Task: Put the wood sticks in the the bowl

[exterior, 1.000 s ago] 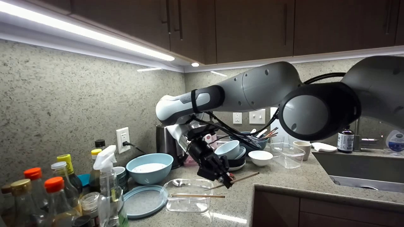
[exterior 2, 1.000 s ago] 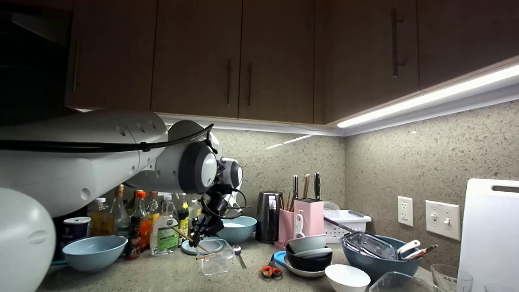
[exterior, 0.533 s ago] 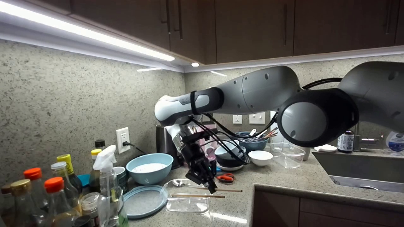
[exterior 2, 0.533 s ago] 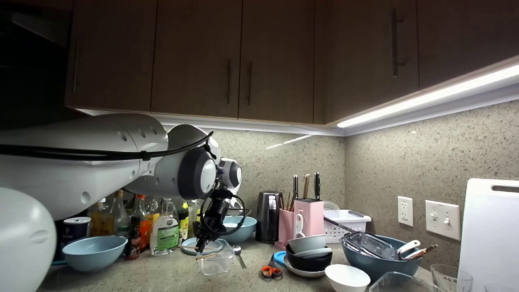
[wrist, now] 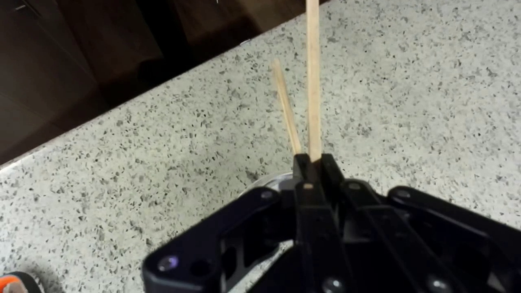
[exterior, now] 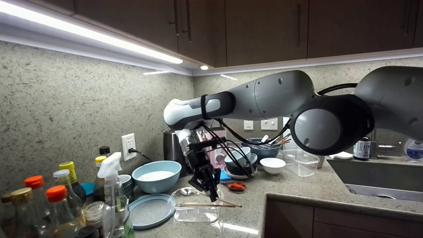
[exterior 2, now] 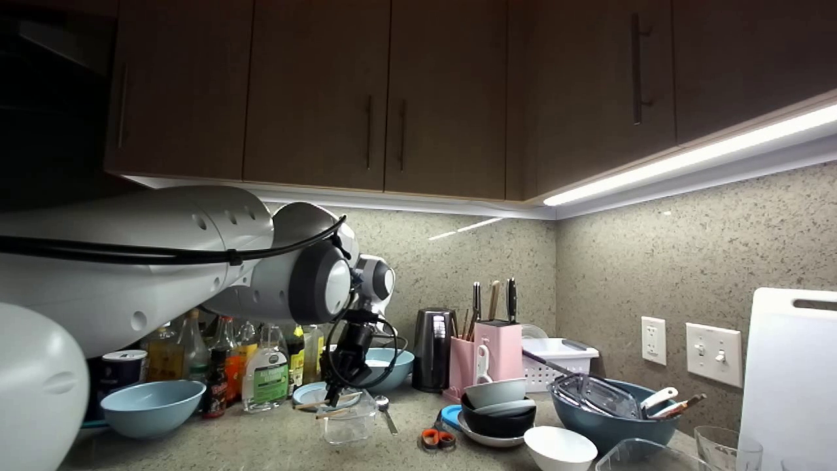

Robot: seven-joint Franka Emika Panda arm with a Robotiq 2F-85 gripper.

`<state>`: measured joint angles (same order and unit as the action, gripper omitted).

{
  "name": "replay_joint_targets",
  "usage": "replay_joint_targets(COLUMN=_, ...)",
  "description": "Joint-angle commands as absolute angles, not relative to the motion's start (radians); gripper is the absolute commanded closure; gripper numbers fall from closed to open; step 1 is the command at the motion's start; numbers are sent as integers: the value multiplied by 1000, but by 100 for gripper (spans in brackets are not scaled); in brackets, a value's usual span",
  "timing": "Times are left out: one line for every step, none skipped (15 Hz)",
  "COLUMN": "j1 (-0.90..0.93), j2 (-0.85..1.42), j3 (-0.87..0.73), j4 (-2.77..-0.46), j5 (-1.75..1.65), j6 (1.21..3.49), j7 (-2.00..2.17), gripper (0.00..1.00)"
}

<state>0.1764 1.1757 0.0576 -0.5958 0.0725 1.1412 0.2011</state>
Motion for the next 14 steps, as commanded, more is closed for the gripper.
replay_joint_targets(j1=174, j2=1184, j3=59, j4=-589, j5=57, j6=1047, j7=148, gripper=93)
replay_joint_targets(j1=172, j2=1191, j3=61, j4=-584, j5=54, j6=987, j7=125, gripper=93)
replay_joint_targets(j1=172, j2=1198, j3=62, j4=-580, j5=52, j6=940, j7=110, gripper=93)
replay_joint_targets(j1=173, j2=1209, j3=60, j4=-571, j5=45, j6=885, j7=86, gripper=93)
replay_joint_targets(j1=175, j2=1217, j3=58, j4=-564, j5=38, j6=846, j7=69, gripper=93)
replay_joint_targets(j1=180, j2=1229, j3=54, j4=-556, j5=28, j6=820, j7=57, gripper=93)
replay_joint_targets(j1=184, j2=1238, j3=51, j4=-550, j5=18, j6=798, j7=44, gripper=93)
replay_joint_targets(j1=191, j2=1248, j3=47, j4=-541, j5=5, j6=802, j7=37, gripper=93)
replay_joint_targets(j1=193, j2=1255, j3=46, j4=-535, j5=1, j6=808, j7=35, gripper=93)
replay_joint_targets(j1=202, j2=1261, j3=43, j4=-526, j5=-14, j6=834, j7=28, gripper=93)
replay_joint_targets(j1=207, j2=1265, j3=43, j4=-520, j5=-21, j6=845, j7=23, gripper=93)
replay_joint_targets(j1=214, j2=1269, j3=44, j4=-510, j5=-26, j6=863, j7=15, gripper=93)
replay_joint_targets(j1=219, j2=1272, j3=45, j4=-502, j5=-30, j6=876, j7=11, gripper=93)
replay_joint_targets(j1=224, j2=1274, j3=46, j4=-492, j5=-28, j6=897, j7=15, gripper=92)
